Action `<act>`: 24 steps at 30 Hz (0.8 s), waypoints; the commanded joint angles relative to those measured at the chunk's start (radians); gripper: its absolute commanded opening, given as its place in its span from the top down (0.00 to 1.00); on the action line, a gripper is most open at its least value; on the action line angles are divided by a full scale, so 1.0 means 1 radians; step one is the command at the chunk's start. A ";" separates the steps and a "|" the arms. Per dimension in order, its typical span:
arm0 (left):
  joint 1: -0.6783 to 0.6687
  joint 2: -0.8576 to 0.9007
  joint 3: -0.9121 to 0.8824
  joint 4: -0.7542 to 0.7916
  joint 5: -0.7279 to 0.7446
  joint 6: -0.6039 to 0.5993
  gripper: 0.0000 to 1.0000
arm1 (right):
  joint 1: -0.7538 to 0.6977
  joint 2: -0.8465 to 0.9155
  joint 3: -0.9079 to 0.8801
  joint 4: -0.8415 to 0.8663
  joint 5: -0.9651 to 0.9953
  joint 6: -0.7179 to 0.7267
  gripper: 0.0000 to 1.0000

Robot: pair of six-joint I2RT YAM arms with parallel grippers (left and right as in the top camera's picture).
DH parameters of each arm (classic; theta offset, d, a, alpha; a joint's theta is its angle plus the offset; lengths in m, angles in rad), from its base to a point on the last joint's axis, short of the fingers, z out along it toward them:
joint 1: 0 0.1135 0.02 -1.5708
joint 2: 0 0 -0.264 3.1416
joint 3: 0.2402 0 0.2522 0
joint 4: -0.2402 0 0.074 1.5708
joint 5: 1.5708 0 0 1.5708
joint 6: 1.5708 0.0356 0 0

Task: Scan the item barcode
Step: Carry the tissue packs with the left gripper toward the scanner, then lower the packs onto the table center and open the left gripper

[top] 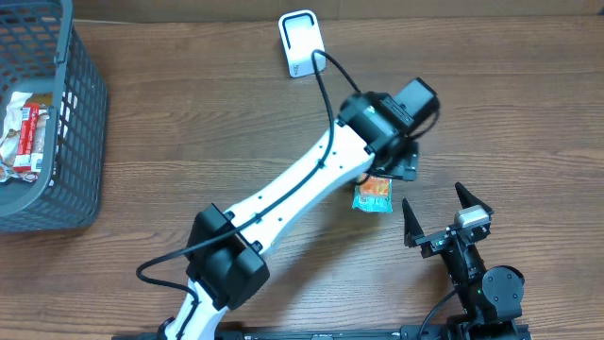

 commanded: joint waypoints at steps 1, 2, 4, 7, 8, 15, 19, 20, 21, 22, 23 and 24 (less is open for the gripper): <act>0.050 -0.002 0.021 -0.035 0.092 0.071 0.06 | -0.001 -0.008 -0.011 0.004 0.010 -0.004 0.00; 0.056 -0.002 0.021 -0.043 0.105 0.089 0.10 | -0.001 -0.008 -0.011 0.004 0.010 -0.004 0.00; 0.062 -0.002 0.021 -0.059 0.116 0.109 0.16 | -0.001 -0.008 -0.011 0.004 0.010 -0.004 0.00; 0.061 -0.002 0.021 -0.059 0.116 0.108 0.32 | -0.001 -0.008 -0.011 0.004 0.010 -0.004 0.00; 0.057 -0.002 0.021 -0.053 0.116 0.108 0.34 | -0.001 -0.008 -0.011 0.004 0.010 -0.004 0.00; 0.018 0.000 0.016 -0.027 0.074 0.046 0.35 | -0.001 -0.008 -0.011 0.004 0.010 -0.004 0.00; -0.013 0.001 -0.010 -0.004 0.008 -0.011 0.40 | -0.001 -0.008 -0.011 0.004 0.010 -0.004 0.00; -0.022 0.001 -0.016 0.006 -0.001 -0.014 0.44 | -0.001 -0.008 -0.011 0.004 0.010 -0.004 0.00; -0.030 0.001 -0.019 0.018 -0.007 -0.015 0.49 | -0.001 -0.008 -0.011 0.004 0.010 -0.004 0.00; -0.037 0.001 -0.021 0.026 -0.017 -0.017 0.55 | -0.001 -0.008 -0.011 0.004 0.010 -0.004 0.00; -0.044 0.001 -0.021 0.034 -0.029 -0.016 0.60 | -0.001 -0.008 -0.011 0.004 0.010 -0.004 0.00; -0.050 0.001 -0.021 0.040 -0.049 -0.017 0.61 | -0.001 -0.008 -0.011 0.004 0.010 -0.004 0.00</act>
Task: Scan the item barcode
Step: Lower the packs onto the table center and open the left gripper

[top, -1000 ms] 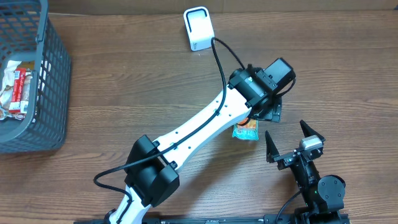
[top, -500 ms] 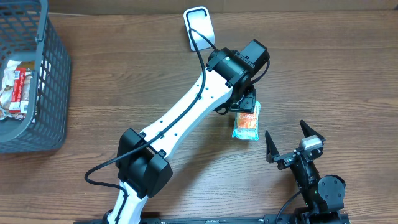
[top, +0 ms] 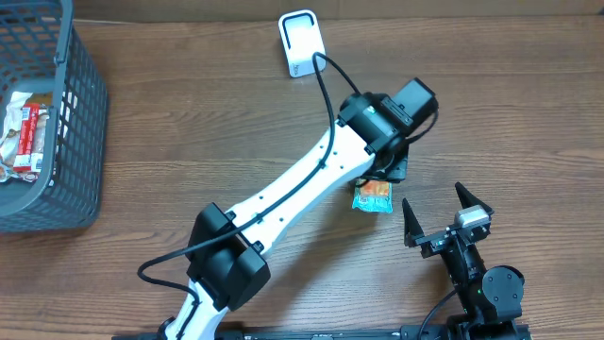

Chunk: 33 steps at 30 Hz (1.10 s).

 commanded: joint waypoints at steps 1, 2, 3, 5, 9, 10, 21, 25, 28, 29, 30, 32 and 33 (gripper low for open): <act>-0.023 0.001 -0.011 0.015 -0.082 -0.023 0.61 | -0.001 -0.008 -0.011 0.004 0.010 -0.004 0.00; -0.026 0.001 -0.011 0.016 -0.091 -0.027 0.61 | -0.001 -0.008 -0.011 0.004 0.010 -0.004 0.00; -0.029 0.002 -0.011 0.014 -0.096 -0.033 0.61 | -0.001 -0.008 -0.011 0.004 0.010 -0.004 0.00; -0.033 0.008 -0.011 0.016 -0.096 -0.034 0.61 | -0.001 -0.008 -0.011 0.004 0.010 -0.004 0.00; -0.039 0.035 -0.011 0.023 -0.096 -0.039 0.57 | -0.001 -0.008 -0.011 0.004 0.010 -0.004 0.00; -0.039 0.044 -0.011 0.023 -0.097 -0.041 0.53 | -0.001 -0.008 -0.011 0.004 0.010 -0.004 0.00; -0.039 0.074 -0.011 0.021 -0.177 -0.040 0.18 | -0.001 -0.008 -0.011 0.004 0.010 -0.004 0.00; -0.046 0.075 -0.018 0.017 -0.177 -0.040 0.16 | -0.001 -0.008 -0.011 0.004 0.010 -0.004 0.00; -0.048 0.080 -0.018 0.018 -0.179 -0.040 0.16 | -0.001 -0.008 -0.011 0.004 0.010 -0.004 0.00; -0.048 0.085 -0.018 0.019 -0.179 -0.040 0.16 | -0.001 -0.008 -0.011 0.004 0.010 -0.004 0.00; -0.048 0.089 -0.018 0.019 -0.179 -0.040 0.16 | -0.001 -0.008 -0.011 0.004 0.010 -0.004 0.00; -0.048 0.098 -0.019 0.017 -0.179 -0.040 0.17 | -0.001 -0.008 -0.011 0.004 0.010 -0.004 0.00; -0.048 0.105 -0.020 0.017 -0.179 -0.040 0.17 | -0.001 -0.008 -0.011 0.004 0.010 -0.004 0.00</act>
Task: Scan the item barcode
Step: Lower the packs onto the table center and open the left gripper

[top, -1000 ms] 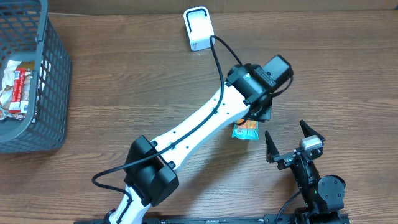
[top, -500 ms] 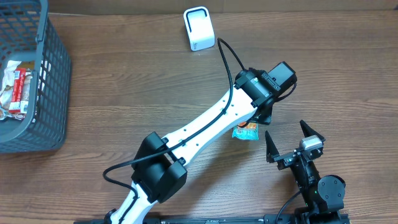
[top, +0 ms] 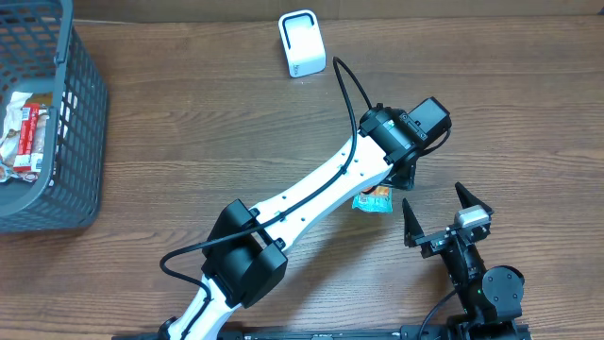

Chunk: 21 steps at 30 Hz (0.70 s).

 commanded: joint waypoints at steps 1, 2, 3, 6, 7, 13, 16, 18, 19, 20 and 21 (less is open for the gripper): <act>-0.005 0.039 -0.010 -0.006 -0.020 -0.006 0.17 | -0.001 -0.008 -0.011 0.005 0.010 -0.004 0.00; -0.006 0.048 -0.010 -0.007 -0.020 -0.006 0.17 | -0.001 -0.008 -0.011 0.004 0.010 -0.004 0.00; -0.006 0.055 -0.010 -0.008 -0.020 -0.006 0.17 | -0.001 -0.008 -0.011 0.004 0.010 -0.004 0.00; -0.003 0.075 -0.010 -0.013 -0.021 0.010 0.23 | -0.001 -0.008 -0.011 0.004 0.010 -0.004 0.00; 0.000 0.076 -0.010 -0.013 -0.021 0.010 0.25 | -0.001 -0.008 -0.011 0.005 0.010 -0.004 0.00; 0.017 0.076 -0.010 -0.019 -0.017 0.009 0.32 | -0.001 -0.008 -0.011 0.005 0.010 -0.004 0.00; 0.025 0.074 -0.009 -0.037 -0.017 0.009 0.35 | -0.001 -0.008 -0.011 0.004 0.010 -0.004 0.00; 0.034 0.072 -0.009 -0.050 -0.017 0.009 0.37 | -0.001 -0.008 -0.011 0.005 0.010 -0.004 0.00; 0.039 0.070 -0.009 -0.056 -0.017 0.009 0.37 | -0.001 -0.008 -0.011 0.005 0.010 -0.004 0.00; 0.045 0.069 -0.009 -0.060 -0.017 0.009 0.37 | -0.001 -0.008 -0.011 0.004 0.010 -0.004 0.00; 0.050 0.068 -0.009 -0.063 -0.017 0.009 0.37 | -0.001 -0.008 -0.011 0.005 0.010 -0.004 0.00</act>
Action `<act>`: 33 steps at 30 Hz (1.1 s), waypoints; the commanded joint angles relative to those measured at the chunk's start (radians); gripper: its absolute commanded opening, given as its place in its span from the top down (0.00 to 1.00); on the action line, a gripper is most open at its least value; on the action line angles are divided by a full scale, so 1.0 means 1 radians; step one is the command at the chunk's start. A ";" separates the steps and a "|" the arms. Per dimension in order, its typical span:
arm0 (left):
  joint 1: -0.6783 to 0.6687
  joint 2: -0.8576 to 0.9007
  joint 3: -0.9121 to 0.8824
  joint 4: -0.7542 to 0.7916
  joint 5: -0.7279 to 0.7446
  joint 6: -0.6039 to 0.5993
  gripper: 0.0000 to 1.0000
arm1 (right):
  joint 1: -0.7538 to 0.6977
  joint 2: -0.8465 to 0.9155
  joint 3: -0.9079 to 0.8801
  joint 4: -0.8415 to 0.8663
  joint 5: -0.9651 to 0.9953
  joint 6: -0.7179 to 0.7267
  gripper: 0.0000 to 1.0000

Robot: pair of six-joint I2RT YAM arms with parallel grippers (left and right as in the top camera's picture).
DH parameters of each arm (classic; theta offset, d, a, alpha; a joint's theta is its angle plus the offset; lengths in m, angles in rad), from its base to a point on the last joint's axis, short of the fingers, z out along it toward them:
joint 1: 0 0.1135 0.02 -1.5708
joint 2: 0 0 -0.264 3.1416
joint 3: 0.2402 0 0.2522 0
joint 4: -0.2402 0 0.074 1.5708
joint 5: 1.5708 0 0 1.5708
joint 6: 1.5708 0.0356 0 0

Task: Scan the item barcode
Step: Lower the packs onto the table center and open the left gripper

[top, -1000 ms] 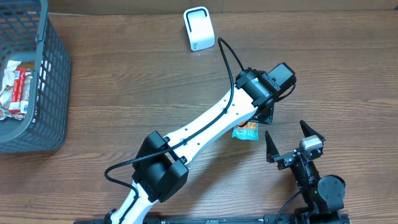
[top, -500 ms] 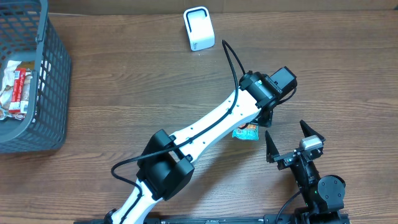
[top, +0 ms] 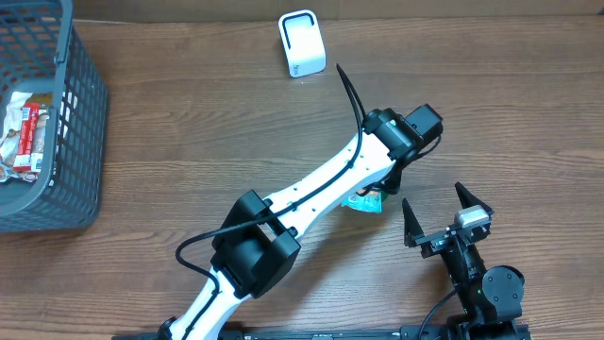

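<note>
A small orange and teal snack packet [top: 364, 201] lies on the wooden table [top: 189, 142], tilted and partly covered by my left gripper [top: 380, 186]. That gripper points down onto the packet's upper edge. Its fingers are mostly hidden under the wrist and look closed on the packet. The white barcode scanner [top: 302, 43] stands at the far edge of the table, well away from the packet. My right gripper [top: 441, 212] is open, fingers up, just right of the packet and holding nothing.
A grey mesh basket [top: 80, 123] with several wrapped snacks stands at the far left. The left arm's white links run diagonally from the bottom centre to the packet. A black cable loops above the left wrist.
The left wrist has shifted slightly left and lower onto the packet. The packet now sits a little further left, more tilted and more covered. The right arm has not moved.
At first the left gripper hovered spread wide above the packet's upper edge. Then its fingers looked narrower. Later the wrist was further right and lower over the packet. Now it is down on the packet, which has shifted slightly left with it.
</note>
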 commanded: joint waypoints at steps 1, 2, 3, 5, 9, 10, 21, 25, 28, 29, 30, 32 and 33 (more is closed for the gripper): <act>0.029 -0.003 -0.003 -0.013 -0.012 0.000 0.37 | -0.001 -0.008 -0.011 0.004 0.009 -0.004 0.00; 0.036 -0.005 -0.003 -0.014 -0.007 0.001 0.37 | -0.001 -0.008 -0.011 0.004 0.009 -0.004 0.00; 0.042 -0.007 -0.003 -0.016 0.003 0.001 0.37 | -0.001 -0.008 -0.011 0.004 0.009 -0.004 0.00; 0.050 -0.008 -0.003 -0.021 0.019 0.005 0.37 | -0.001 -0.008 -0.011 0.004 0.009 -0.004 0.00; 0.070 -0.008 -0.003 -0.078 0.011 0.005 0.36 | -0.001 -0.008 -0.011 0.004 0.009 -0.004 0.00; 0.076 -0.008 -0.003 -0.095 0.010 0.005 0.35 | -0.001 -0.008 -0.011 0.004 0.009 -0.004 0.00; 0.103 -0.008 -0.003 -0.196 0.009 0.064 0.13 | -0.001 -0.008 -0.011 0.004 0.009 -0.004 0.00; 0.126 -0.008 -0.003 -0.195 0.045 0.065 0.14 | -0.001 -0.008 -0.011 0.004 0.009 -0.004 0.00; 0.135 -0.008 -0.003 -0.179 0.091 0.108 0.15 | -0.001 -0.008 -0.011 0.004 0.009 -0.004 0.00; 0.135 -0.008 -0.003 -0.170 0.105 0.128 0.15 | -0.001 -0.008 -0.011 0.004 0.009 -0.004 0.00; 0.134 -0.008 -0.003 -0.161 0.121 0.148 0.15 | -0.001 -0.008 -0.011 0.004 0.009 -0.004 0.00; 0.126 -0.008 -0.003 -0.141 0.146 0.178 0.15 | -0.001 -0.008 -0.011 0.004 0.009 -0.005 0.00; 0.122 -0.008 -0.003 -0.133 0.152 0.184 0.15 | -0.001 -0.008 -0.011 0.004 0.009 -0.004 0.00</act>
